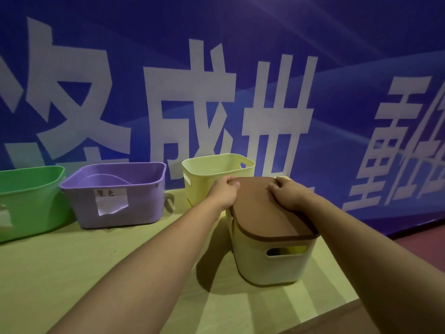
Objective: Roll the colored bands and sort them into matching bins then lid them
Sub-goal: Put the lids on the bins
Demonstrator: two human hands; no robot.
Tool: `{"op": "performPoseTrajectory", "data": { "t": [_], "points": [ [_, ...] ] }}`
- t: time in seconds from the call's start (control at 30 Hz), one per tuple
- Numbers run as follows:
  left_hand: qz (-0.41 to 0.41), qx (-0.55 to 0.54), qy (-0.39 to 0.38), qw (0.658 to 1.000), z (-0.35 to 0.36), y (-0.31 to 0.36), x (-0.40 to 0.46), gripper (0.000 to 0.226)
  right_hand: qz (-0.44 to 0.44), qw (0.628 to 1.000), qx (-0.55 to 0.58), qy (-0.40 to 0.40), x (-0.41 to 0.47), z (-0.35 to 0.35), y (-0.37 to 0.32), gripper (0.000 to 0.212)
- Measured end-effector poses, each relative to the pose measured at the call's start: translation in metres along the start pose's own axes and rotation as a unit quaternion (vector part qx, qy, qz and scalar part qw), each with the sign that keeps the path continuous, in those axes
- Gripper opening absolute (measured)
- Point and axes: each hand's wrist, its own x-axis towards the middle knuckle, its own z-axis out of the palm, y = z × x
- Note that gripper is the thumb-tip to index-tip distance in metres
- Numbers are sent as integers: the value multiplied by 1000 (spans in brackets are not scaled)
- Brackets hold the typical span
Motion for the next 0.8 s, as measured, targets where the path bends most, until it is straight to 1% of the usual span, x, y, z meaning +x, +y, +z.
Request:
{"op": "performPoseTrajectory", "data": {
  "t": [0.1, 0.17, 0.23, 0.27, 0.3, 0.37, 0.4, 0.43, 0.6, 0.73, 0.8],
  "points": [
    [21, 45, 11, 999, 2, 0, -4, 48, -17, 999, -36, 22, -4, 0, 0, 53],
    [45, 83, 18, 995, 5, 4, -12, 55, -32, 995, -61, 67, -7, -3, 2, 51],
    [69, 121, 0, 990, 8, 10, -25, 65, -39, 990, -48, 126, -12, -7, 3, 47],
    [74, 144, -19, 987, 10, 12, -32, 71, -40, 989, -35, 136, -16, -9, 4, 45],
    [73, 175, -40, 981, 11, 14, -38, 77, -38, 992, -23, 119, -20, -11, 5, 44],
    [58, 250, -75, 964, 14, 14, -50, 85, -46, 998, -30, 35, -29, -12, 9, 49],
    [56, 275, -78, 957, 15, 13, -53, 86, -56, 998, -37, -2, -33, -11, 11, 54],
    [55, 285, -72, 954, 16, 11, -54, 85, -64, 997, -42, -24, -37, -9, 11, 59],
    [50, 289, -52, 954, 20, 11, -56, 81, -72, 995, -71, -1, -33, -6, 6, 61],
    [47, 238, -43, 969, 20, 13, -57, 78, -55, 997, -61, -10, -33, -7, 4, 62],
    [45, 202, -52, 977, 20, 14, -60, 77, -31, 997, -63, -23, -35, -9, 4, 61]
  ]
}}
